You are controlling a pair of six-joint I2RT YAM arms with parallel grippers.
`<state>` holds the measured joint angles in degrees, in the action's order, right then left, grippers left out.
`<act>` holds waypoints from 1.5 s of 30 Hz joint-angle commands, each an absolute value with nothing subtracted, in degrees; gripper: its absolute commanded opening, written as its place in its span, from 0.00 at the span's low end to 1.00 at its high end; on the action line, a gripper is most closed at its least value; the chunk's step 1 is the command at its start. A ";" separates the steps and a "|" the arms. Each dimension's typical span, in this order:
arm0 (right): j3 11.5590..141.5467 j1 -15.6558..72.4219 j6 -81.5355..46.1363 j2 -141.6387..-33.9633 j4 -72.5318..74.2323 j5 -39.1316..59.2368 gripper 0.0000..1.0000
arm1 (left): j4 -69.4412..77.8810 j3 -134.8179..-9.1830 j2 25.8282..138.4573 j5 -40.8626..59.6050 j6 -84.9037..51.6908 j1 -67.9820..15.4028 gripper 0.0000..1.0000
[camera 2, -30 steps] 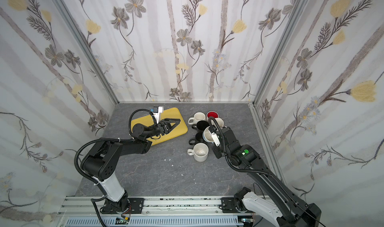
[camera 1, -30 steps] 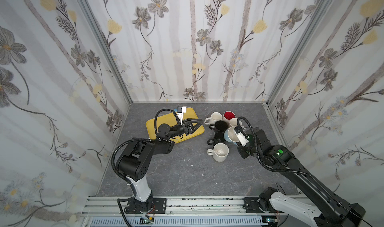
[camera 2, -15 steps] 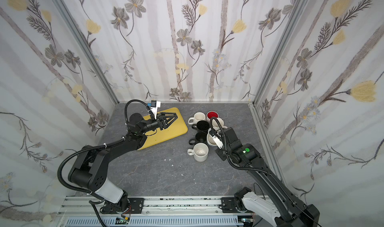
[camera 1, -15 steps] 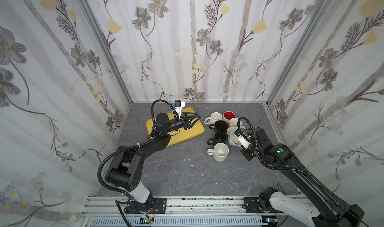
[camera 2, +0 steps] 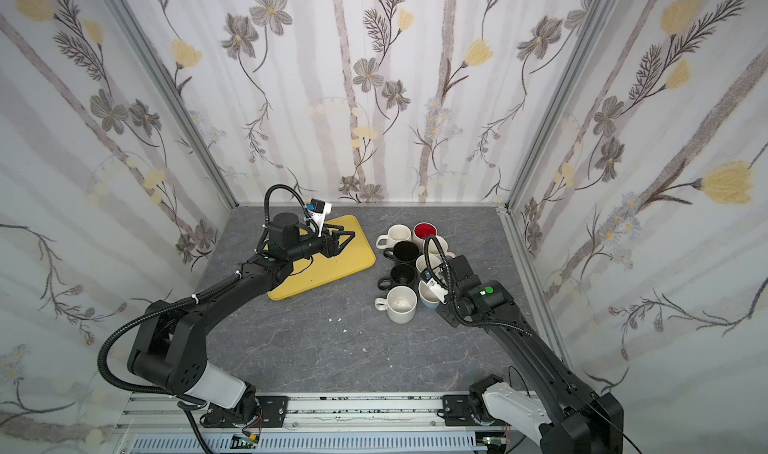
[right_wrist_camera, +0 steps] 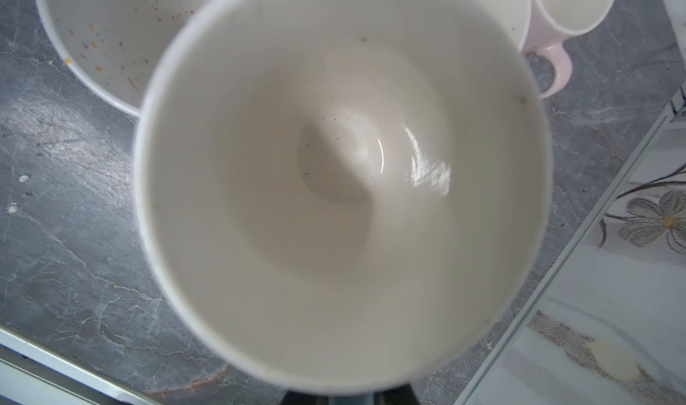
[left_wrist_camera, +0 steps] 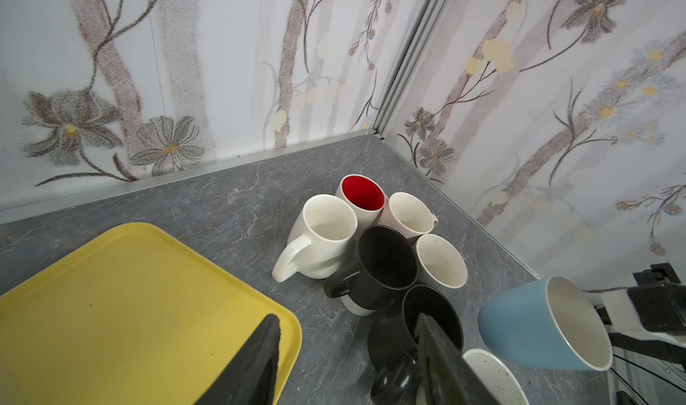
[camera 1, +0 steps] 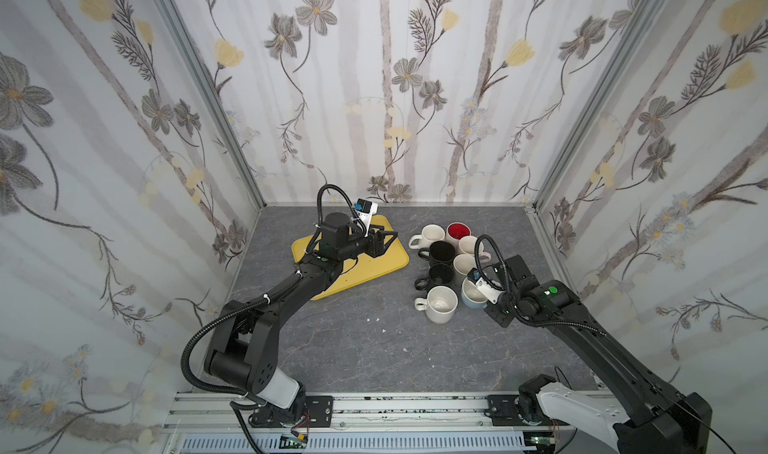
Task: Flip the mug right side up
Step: 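Lower the upright light-blue mug beside the grey mug with right gripper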
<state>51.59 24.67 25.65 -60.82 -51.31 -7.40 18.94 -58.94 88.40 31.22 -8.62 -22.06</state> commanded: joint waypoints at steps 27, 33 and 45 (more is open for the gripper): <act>41.01 21.96 30.21 -66.26 -32.96 -1.89 0.00 | 13.50 -56.10 80.30 27.07 -1.51 -20.45 0.61; 41.42 21.38 29.78 -68.74 -31.81 -0.77 0.03 | 13.10 -54.72 78.29 26.21 -0.93 -20.21 0.62; 42.71 21.43 28.75 -65.51 -32.17 -3.34 0.56 | 12.32 -52.68 75.32 25.19 0.51 -18.99 0.64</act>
<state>42.24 21.37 29.39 -66.78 -32.36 -3.27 11.77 -52.88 76.09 25.58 -0.40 -19.25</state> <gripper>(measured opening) 0.565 0.642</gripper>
